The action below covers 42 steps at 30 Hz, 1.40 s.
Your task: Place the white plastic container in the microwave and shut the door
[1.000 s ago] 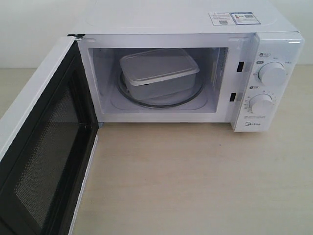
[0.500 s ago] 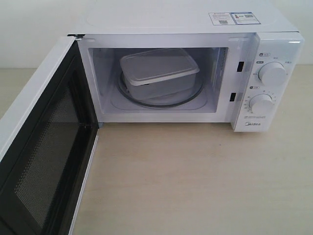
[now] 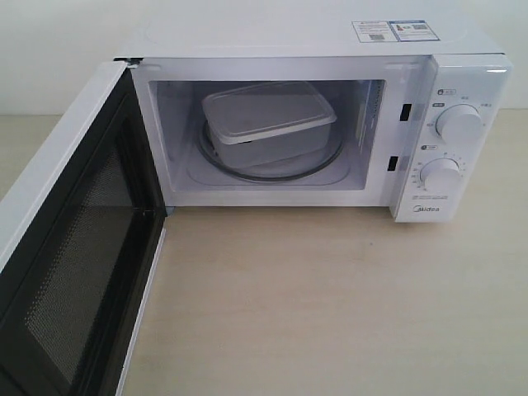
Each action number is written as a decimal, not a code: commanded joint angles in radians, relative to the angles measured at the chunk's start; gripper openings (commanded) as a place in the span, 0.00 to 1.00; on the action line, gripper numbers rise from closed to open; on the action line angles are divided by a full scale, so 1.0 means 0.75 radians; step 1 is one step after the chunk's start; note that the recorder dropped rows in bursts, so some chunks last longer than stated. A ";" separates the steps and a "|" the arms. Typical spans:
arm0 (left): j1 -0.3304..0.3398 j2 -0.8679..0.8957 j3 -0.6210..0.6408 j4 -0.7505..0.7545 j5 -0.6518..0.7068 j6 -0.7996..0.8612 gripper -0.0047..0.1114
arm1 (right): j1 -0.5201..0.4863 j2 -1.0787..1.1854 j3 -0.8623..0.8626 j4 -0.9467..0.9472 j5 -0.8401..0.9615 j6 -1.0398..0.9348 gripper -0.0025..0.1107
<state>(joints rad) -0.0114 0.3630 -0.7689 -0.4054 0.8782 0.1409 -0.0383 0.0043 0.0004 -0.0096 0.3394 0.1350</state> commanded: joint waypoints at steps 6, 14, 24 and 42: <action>0.002 0.346 -0.041 0.103 0.197 0.236 0.08 | -0.001 -0.006 0.000 0.000 -0.008 0.000 0.02; 0.002 0.536 -0.041 0.132 0.189 0.453 0.08 | -0.001 -0.006 0.000 0.000 -0.008 0.000 0.02; 0.002 0.685 -0.041 0.126 0.132 0.543 0.08 | -0.001 -0.006 0.000 0.000 -0.008 0.000 0.02; 0.000 0.902 -0.041 -0.481 0.353 1.276 0.08 | -0.001 -0.006 0.000 0.000 -0.008 0.000 0.02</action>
<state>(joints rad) -0.0114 1.0340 -0.7953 -0.7067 1.1108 1.0494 -0.0383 0.0043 0.0004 -0.0096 0.3394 0.1350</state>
